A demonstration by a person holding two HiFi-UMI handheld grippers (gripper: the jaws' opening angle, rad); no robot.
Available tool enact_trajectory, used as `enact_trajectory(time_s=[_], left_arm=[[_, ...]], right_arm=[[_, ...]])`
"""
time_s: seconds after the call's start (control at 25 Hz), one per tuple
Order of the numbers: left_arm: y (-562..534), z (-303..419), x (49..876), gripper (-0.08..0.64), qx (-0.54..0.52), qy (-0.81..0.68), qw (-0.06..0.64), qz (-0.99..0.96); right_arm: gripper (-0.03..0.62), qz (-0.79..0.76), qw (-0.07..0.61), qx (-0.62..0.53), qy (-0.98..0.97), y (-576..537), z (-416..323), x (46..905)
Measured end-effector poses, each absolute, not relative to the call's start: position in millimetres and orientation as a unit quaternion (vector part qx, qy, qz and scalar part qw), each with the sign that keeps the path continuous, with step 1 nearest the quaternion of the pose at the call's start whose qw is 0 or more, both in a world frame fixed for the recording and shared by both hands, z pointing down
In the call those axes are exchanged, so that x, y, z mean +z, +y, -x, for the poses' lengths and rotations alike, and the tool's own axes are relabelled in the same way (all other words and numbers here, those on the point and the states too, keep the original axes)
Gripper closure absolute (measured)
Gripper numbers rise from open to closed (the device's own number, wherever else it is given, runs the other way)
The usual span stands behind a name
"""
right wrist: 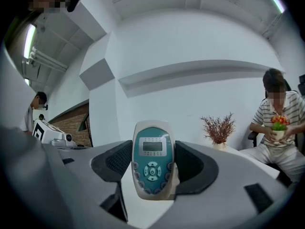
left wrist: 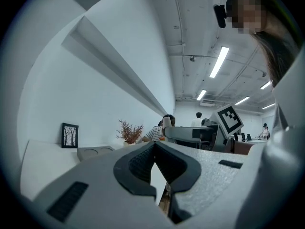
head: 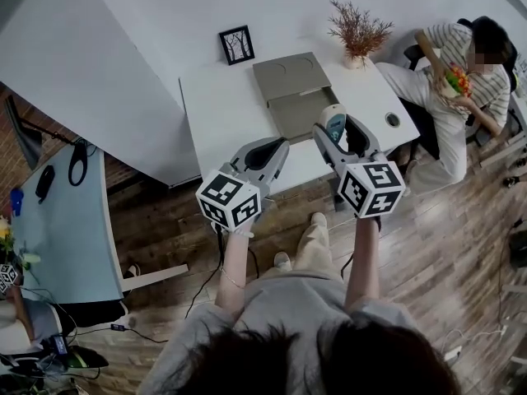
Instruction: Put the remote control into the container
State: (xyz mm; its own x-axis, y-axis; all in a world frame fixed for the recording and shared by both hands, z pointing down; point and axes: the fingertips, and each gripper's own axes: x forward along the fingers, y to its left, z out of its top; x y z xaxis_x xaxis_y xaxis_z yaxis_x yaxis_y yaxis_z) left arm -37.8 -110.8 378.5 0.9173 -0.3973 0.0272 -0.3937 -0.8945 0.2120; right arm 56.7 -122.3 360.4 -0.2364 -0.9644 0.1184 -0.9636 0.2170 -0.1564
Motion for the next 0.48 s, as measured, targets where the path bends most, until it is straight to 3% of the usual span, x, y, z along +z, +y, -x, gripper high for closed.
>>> enact_trajectory(time_s=[0.48], left_arm=[[-172, -6, 375, 0.557, -0.010, -0.227, 0.105, -0.968]], right_arm=[[0.310, 0.571, -0.019, -0.086, 0.816, -198, -92, 350]])
